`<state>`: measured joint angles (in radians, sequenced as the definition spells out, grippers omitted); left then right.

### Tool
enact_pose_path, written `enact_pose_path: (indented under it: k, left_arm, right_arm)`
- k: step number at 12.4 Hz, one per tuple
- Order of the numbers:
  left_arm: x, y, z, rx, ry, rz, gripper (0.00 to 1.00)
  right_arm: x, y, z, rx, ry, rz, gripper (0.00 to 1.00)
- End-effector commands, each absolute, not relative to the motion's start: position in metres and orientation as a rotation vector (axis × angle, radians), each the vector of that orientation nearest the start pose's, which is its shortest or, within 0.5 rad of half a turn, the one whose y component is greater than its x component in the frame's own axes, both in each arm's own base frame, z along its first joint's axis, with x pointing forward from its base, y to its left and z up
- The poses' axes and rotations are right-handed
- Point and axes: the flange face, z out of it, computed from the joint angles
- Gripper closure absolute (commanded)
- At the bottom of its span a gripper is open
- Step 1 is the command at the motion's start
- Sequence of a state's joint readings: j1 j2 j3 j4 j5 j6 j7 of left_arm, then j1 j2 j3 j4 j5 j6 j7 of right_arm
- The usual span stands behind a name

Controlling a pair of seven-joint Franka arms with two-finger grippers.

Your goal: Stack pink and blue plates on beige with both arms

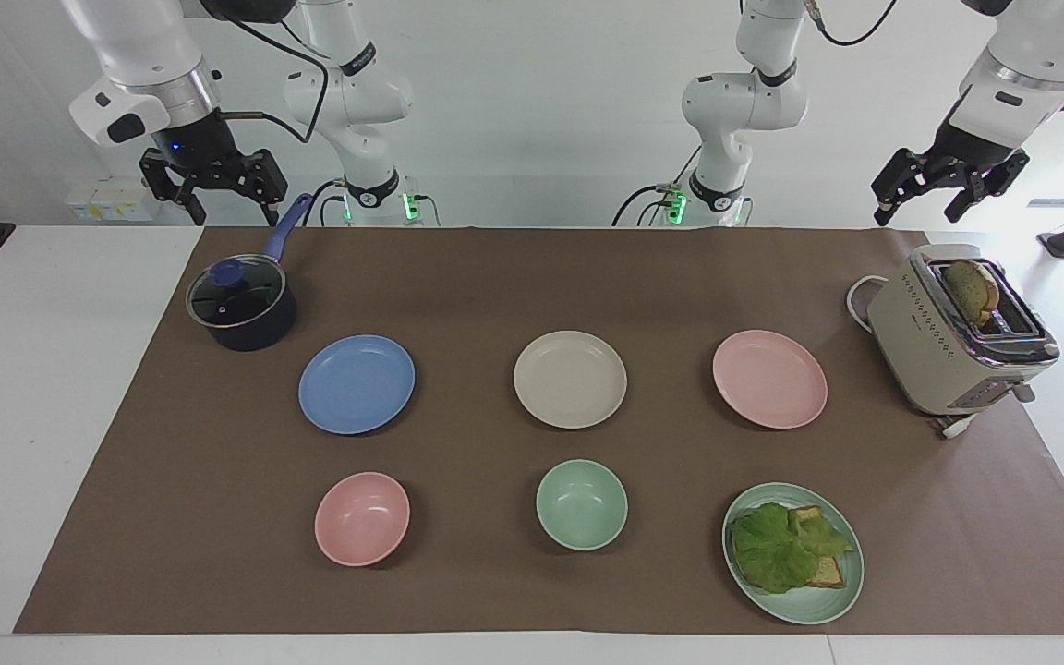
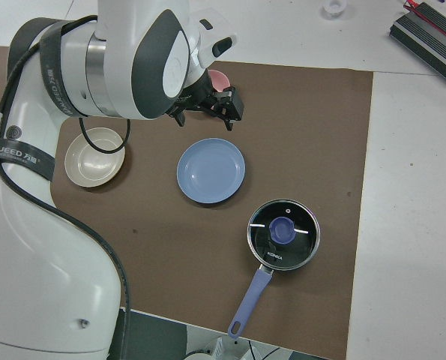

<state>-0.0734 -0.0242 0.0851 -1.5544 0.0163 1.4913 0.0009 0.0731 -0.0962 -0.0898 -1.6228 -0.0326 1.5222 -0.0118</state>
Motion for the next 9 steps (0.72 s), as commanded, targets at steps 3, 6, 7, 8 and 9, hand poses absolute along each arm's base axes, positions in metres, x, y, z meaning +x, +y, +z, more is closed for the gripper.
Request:
enact_pose_path:
  k: [3,6,7,8,9]
  left_arm:
    - [0.537,0.02,0.555,-3.119,-0.05,0.07,0.0]
    - [0.54,0.035,0.502,-3.12,-0.093,0.058,0.0]
    - [0.539,0.035,0.478,-3.12,-0.091,0.051,0.0]
    - [0.538,0.037,0.453,-3.119,-0.095,0.044,0.0]
    - [0.543,0.042,0.424,-3.117,-0.112,0.056,0.0]
  right_arm:
    - [0.516,-0.02,0.647,-3.16,-0.025,0.016,0.0]
    - [0.516,-0.02,0.647,-3.16,-0.023,0.016,0.0]
    - [0.516,-0.02,0.647,-3.16,-0.025,0.016,0.0]
    - [0.516,-0.02,0.647,-3.16,-0.023,0.016,0.0]
    - [0.516,-0.02,0.647,-3.16,-0.025,0.016,0.0]
